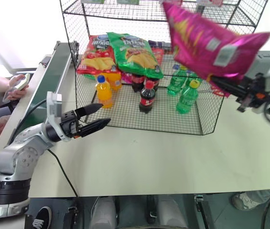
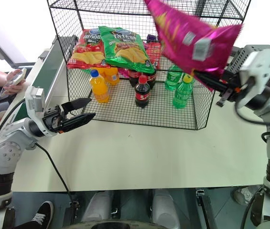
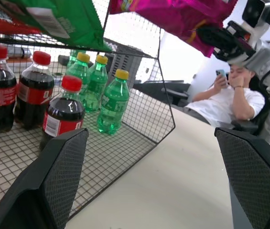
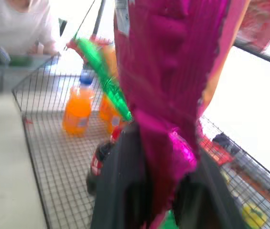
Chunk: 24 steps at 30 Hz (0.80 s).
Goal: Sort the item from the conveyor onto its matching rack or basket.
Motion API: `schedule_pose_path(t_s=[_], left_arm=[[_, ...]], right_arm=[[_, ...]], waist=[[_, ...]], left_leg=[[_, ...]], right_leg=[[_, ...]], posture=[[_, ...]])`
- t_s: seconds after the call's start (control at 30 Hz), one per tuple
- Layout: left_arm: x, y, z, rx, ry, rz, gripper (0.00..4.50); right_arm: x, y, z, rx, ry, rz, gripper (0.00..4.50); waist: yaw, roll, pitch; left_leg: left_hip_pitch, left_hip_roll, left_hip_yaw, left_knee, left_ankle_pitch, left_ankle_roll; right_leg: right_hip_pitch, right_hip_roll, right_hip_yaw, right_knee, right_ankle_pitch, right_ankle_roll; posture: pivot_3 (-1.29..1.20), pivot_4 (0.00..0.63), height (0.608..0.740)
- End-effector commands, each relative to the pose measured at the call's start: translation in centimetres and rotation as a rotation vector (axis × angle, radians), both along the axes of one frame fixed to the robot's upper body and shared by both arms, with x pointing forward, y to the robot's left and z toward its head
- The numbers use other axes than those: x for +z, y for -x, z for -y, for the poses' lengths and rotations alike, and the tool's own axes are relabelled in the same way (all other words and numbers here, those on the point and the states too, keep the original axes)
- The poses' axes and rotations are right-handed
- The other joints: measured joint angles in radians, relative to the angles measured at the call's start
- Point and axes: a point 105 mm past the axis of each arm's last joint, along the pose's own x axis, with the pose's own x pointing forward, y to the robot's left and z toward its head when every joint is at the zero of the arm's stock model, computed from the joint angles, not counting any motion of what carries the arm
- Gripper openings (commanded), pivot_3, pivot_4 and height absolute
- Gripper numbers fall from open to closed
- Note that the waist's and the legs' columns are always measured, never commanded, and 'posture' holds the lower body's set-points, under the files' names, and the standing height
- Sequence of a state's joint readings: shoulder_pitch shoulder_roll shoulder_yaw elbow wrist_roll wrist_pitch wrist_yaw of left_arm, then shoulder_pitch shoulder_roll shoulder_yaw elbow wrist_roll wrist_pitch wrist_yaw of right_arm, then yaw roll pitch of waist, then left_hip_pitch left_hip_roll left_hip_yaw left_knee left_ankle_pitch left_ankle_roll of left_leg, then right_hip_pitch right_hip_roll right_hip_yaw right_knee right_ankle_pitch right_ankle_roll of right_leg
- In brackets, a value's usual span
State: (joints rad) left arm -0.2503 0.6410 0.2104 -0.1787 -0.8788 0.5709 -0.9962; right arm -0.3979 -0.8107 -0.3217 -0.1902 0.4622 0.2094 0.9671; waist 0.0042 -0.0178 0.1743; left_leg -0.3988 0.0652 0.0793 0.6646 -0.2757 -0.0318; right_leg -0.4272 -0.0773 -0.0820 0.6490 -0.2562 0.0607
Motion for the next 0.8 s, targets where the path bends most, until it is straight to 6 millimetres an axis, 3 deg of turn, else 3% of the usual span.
schedule_pose_path(t_s=[0.03,0.1,0.23,0.37,0.6,0.8], left_arm=[[0.4,0.4,0.3,-0.022,-0.029,0.044,4.50],[0.4,0.5,0.2,-0.020,-0.039,0.049,4.50],[0.6,0.6,-0.2,0.010,-0.047,0.075,4.50],[1.2,0.6,-0.2,0.036,-0.045,0.110,4.50],[1.1,1.4,0.5,0.019,-0.072,0.150,4.50],[0.8,1.1,0.3,0.044,-0.069,0.153,4.50]], right_arm=[[1.2,-1.3,0.4,-0.114,0.208,0.231,0.12],[0.2,-2.1,0.9,-0.157,0.400,0.288,0.12],[-0.2,-4.1,2.8,-0.287,0.611,0.389,0.12],[-0.4,-5.2,3.1,-0.331,0.668,0.435,0.12],[1.6,-7.6,4.4,-0.510,0.662,0.522,0.12],[1.2,-9.3,4.4,-0.552,0.641,0.461,0.12]], waist=[[0.000,0.000,0.000],[0.002,0.001,0.001],[0.005,0.001,0.001],[0.003,0.001,0.001],[-0.015,0.001,0.001],[-0.017,0.001,0.001]], left_leg=[[0.000,0.000,0.000,0.000,0.000,0.000],[-0.001,0.000,0.001,0.000,0.000,0.000],[-0.001,0.000,0.001,0.000,0.000,0.000],[-0.001,0.000,0.001,0.000,0.001,-0.001],[-0.001,0.000,0.001,0.000,0.002,-0.003],[-0.001,0.000,0.001,0.000,0.002,-0.003]], right_leg=[[0.000,0.000,0.000,0.000,0.000,0.000],[0.000,-0.001,0.000,0.000,0.000,0.000],[-0.001,-0.001,0.000,-0.001,0.000,0.000],[-0.001,-0.001,0.000,0.000,0.000,0.000],[-0.001,-0.001,0.000,0.000,0.000,0.000],[-0.001,-0.001,0.000,0.000,0.000,0.000]], posture=[[0.00,0.150,0.740],[0.00,0.150,0.740],[0.00,0.150,0.740],[0.00,0.150,0.740],[0.00,0.150,0.740],[0.00,0.150,0.740]])
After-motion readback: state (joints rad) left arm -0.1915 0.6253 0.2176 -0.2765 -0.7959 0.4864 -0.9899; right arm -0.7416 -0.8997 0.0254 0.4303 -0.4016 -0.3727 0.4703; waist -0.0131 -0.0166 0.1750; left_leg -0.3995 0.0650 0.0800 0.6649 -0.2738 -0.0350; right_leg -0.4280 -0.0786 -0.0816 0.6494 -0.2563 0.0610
